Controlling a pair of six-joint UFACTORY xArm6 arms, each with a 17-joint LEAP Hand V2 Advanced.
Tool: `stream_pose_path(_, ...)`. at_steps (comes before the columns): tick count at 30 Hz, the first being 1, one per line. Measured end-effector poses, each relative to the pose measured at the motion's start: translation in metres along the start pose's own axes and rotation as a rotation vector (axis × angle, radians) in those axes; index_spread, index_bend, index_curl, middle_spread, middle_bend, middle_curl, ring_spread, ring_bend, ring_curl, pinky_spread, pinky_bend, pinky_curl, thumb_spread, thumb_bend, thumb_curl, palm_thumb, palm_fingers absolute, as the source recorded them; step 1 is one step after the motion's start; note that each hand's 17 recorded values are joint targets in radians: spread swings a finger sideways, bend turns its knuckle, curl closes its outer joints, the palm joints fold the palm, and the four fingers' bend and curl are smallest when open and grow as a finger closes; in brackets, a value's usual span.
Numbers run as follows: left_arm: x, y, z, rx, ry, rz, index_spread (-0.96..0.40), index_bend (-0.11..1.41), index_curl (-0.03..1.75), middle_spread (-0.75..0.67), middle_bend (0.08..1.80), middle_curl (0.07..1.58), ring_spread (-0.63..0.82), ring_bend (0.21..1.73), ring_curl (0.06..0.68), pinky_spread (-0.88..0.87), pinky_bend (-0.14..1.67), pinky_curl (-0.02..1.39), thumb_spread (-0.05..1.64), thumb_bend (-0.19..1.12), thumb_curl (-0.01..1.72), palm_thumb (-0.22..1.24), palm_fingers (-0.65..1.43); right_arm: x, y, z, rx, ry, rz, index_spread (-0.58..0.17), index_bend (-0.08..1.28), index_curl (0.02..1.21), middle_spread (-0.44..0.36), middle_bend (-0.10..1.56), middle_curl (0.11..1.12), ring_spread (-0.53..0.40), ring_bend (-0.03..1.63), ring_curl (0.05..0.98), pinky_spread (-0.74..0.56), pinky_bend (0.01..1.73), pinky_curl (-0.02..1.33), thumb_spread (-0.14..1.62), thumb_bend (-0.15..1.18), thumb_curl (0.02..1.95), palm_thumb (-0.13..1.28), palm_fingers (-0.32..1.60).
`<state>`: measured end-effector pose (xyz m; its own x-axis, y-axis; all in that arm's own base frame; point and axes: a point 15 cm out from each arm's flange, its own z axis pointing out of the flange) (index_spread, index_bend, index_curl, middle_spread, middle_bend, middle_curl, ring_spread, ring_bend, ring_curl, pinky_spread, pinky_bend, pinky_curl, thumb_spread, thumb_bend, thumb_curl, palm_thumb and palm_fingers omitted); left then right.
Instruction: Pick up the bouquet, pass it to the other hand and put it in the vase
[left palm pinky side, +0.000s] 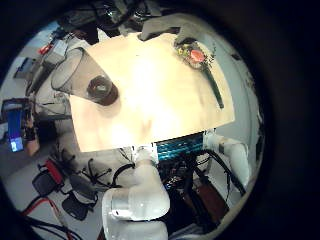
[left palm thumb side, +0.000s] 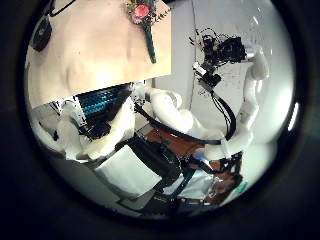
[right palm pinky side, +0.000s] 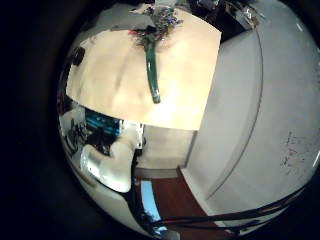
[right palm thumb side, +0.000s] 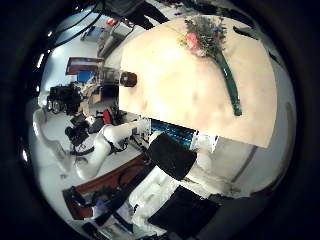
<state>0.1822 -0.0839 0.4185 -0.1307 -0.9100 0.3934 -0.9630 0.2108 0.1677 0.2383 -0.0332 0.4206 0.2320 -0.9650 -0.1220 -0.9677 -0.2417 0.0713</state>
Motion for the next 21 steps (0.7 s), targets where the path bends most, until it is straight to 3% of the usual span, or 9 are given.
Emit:
stream_pose_path(10,0.002,-0.011,-0.009,-0.022,-0.011,0.016,0.02,0.20,0.41,0.31,0.18,0.31,0.53,0.43,0.178,0.62,0.29,0.13,1.10,-0.02,0.36,0.53,0.23,0.000,0.000,-0.001,0.005,-0.002,0.005,-0.431,0.18,0.32,-0.086,0.38,0.35,-0.067,0.86,0.116,0.29,0.82,0.00,1.20,-0.02,0.30,0.32,0.42)
stream_pose_path(21,-0.011,-0.001,0.032,-0.177,-0.111,0.135,0.03,0.20,0.42,0.32,0.18,0.30,0.53,0.43,0.180,0.63,0.28,0.13,1.11,-0.03,0.36,0.52,0.23,-0.001,-0.007,0.005,-0.010,-0.030,0.053,-0.395,0.19,0.33,-0.101,0.43,0.36,-0.117,0.89,0.120,0.23,0.77,-0.01,1.20,-0.02,0.30,0.32,0.52)
